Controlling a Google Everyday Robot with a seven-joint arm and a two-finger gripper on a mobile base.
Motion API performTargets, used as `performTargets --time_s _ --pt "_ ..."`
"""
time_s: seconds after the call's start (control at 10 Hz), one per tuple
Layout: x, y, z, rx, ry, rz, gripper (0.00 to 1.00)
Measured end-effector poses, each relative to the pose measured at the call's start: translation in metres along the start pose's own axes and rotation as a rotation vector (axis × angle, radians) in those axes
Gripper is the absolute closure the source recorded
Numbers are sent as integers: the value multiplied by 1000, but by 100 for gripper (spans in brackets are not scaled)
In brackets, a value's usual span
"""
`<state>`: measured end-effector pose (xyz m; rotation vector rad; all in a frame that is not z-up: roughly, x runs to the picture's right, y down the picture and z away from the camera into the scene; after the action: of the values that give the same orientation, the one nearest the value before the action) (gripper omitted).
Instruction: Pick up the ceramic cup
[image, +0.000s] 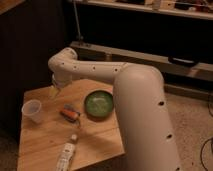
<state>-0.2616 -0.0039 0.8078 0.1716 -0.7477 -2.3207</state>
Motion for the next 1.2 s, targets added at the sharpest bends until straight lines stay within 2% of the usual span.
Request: performTargets --time_s 0.2,0.4,0.5,0.6,0.7,0.8,1.0,1.2 --pt "11 -13 -9 4 2 -18 20" --pt "25 -26 -14 38 25 -39 20" --pt "31 -29 -11 100 58 -51 20" --pt "37 -28 -6 140 66 -57 20" --pt "46 -36 2 153 61 -72 20" --pt "54 -44 11 149 52 -89 20" --pt "58 -49 21 102 24 -106 20" --pt "61 -63 32 85 -1 -129 20"
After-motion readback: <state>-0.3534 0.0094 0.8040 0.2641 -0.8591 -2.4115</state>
